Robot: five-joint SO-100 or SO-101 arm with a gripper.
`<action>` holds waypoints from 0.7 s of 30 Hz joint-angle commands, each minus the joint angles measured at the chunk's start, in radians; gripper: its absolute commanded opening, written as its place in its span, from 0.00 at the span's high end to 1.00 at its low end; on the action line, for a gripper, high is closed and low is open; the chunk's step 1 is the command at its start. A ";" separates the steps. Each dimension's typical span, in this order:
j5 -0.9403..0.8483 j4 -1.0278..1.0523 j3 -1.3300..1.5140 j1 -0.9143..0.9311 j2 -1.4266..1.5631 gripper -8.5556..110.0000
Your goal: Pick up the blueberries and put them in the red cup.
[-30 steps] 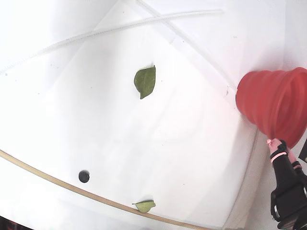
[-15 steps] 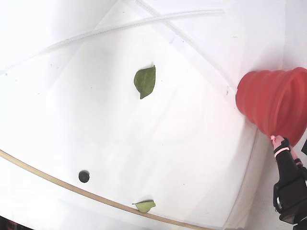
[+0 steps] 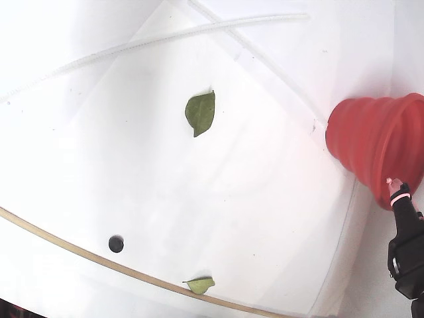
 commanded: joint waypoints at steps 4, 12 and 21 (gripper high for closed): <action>0.021 -0.044 -0.092 0.011 0.017 0.78; 0.020 -0.044 -0.092 0.005 0.029 0.77; 0.023 0.012 -0.087 -0.009 0.089 0.77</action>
